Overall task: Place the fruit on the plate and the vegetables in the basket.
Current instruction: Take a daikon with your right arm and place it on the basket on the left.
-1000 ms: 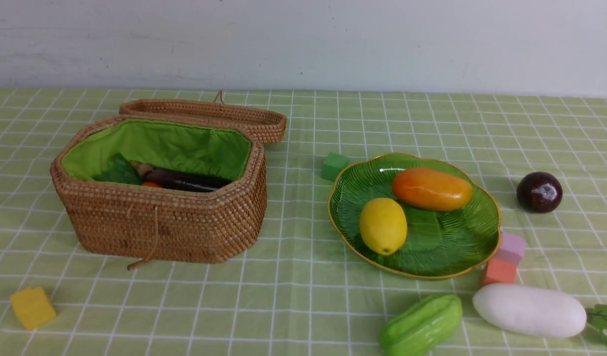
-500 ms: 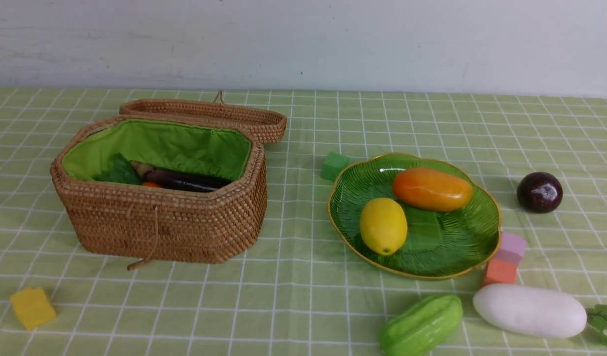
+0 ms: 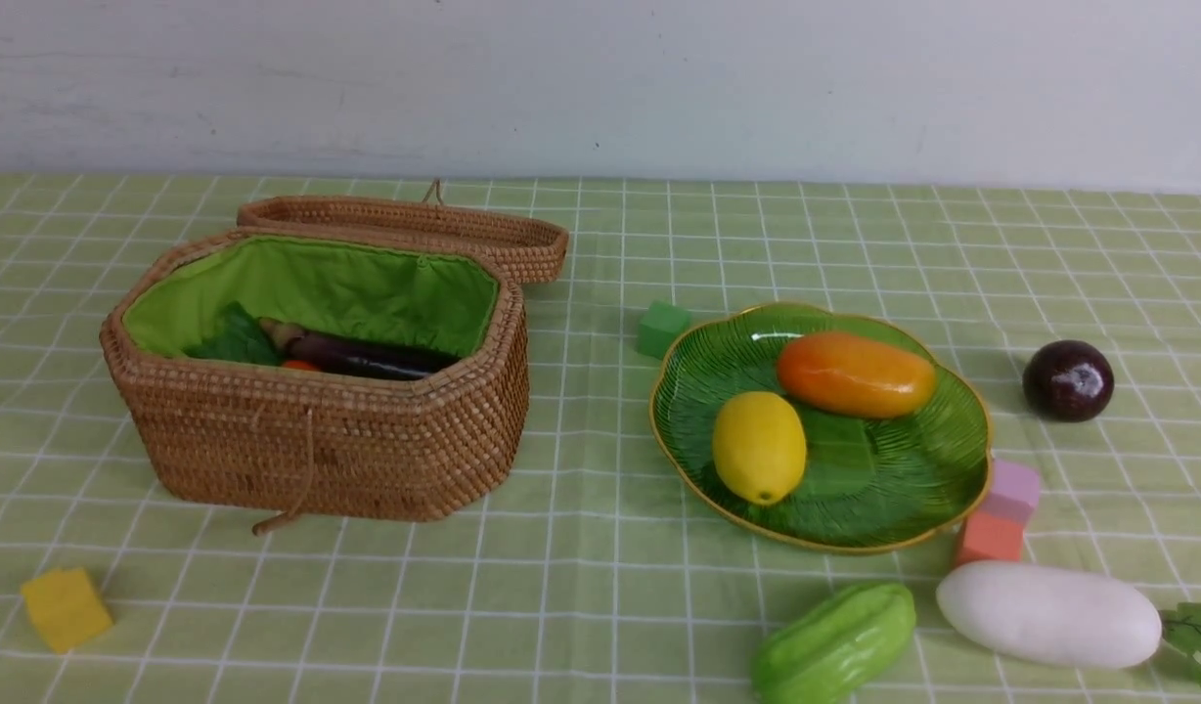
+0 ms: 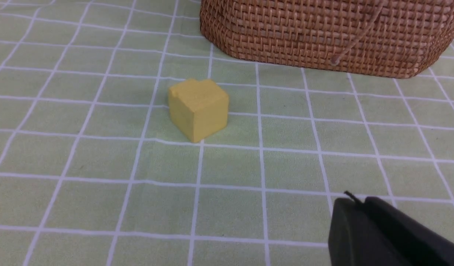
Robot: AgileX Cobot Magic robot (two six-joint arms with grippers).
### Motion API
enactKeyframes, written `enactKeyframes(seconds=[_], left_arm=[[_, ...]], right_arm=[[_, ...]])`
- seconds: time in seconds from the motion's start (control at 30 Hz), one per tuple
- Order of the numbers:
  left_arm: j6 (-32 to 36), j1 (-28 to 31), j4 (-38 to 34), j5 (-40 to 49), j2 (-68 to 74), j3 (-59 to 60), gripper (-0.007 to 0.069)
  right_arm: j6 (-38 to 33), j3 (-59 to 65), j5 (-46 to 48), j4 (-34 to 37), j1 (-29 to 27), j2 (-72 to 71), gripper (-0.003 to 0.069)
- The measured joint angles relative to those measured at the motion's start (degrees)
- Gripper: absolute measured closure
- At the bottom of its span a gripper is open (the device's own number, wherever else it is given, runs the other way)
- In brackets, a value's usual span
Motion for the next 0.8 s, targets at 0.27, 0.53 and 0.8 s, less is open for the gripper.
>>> enactKeyframes(seconds=[0.27, 0.53, 0.8], left_arm=[[0.00, 0.00, 0.00, -0.05, 0.00, 0.00, 0.0594], [0.00, 0.00, 0.00, -0.05, 0.00, 0.00, 0.0585], [0.00, 0.00, 0.00, -0.05, 0.00, 0.00, 0.0578]], right_arm=[[9.50, -18.96, 7.00, -3.52, 0.00, 1.96, 0.0417], [9.92, -53.23, 44.77, -6.41, 0.00, 22.26, 0.0417], [6.41, -58.85, 61.72, -9.93, 0.00, 38.87, 0.0417]])
